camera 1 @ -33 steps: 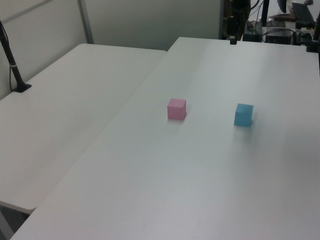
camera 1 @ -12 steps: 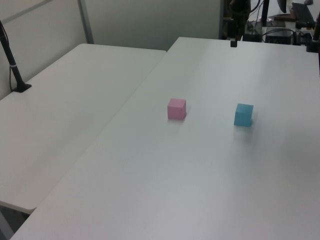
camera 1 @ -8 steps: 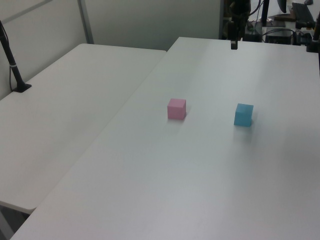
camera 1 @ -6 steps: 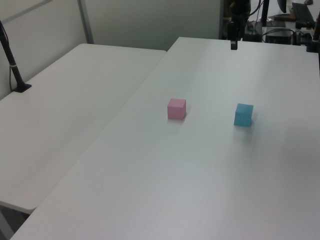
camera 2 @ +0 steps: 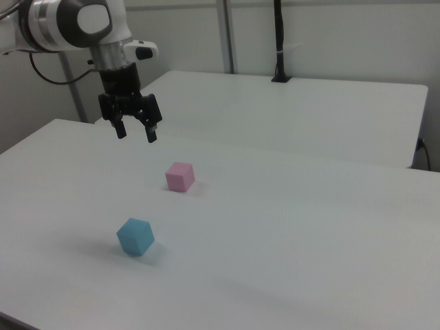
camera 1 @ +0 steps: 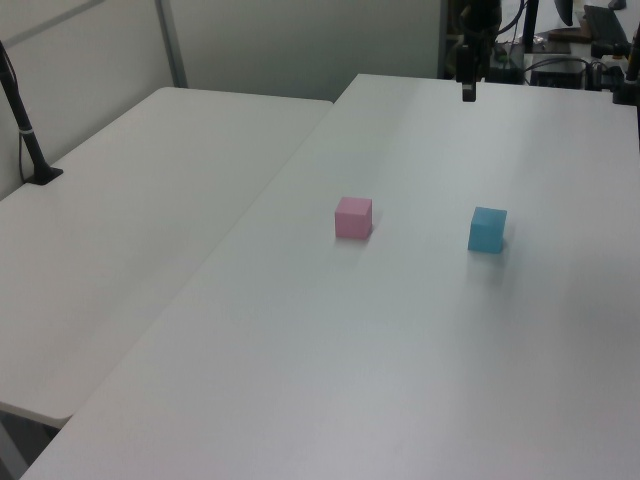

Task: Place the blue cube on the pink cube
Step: 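Move the open gripper over the light-blue cube and lower it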

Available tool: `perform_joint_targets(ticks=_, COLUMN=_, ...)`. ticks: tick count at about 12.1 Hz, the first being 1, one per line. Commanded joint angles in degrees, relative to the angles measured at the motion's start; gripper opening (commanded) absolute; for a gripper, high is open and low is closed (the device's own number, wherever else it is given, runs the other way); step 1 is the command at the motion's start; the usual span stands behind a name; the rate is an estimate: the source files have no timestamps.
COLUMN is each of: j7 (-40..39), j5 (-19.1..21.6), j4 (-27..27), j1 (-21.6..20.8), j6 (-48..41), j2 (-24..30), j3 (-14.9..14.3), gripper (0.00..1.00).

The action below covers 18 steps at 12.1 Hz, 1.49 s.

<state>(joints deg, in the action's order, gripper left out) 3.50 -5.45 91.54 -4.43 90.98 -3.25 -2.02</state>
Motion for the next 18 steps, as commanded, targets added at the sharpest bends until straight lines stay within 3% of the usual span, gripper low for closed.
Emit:
perform_joint_targets(ticks=1, j7=0.5, j5=-0.5, j4=5.5, j1=-0.6, j6=1.4, j2=2.7, j3=-0.5, gripper=1.00)
perform_joint_targets(ticks=7, j7=0.8, j5=-1.1, j4=31.1, j1=-4.9, j6=15.8, j2=15.0, j3=-0.6, gripper=1.00)
perform_joint_targets(ticks=11, j7=0.8, j5=-1.1, j4=35.8, j1=-5.1, j6=24.2, j2=13.5, j3=-0.5, gripper=1.00)
perform_joint_targets(ticks=18, j7=0.8, j5=-1.5, j4=36.9, j1=-5.2, j6=34.7, j2=3.2, j3=-0.3, gripper=1.00)
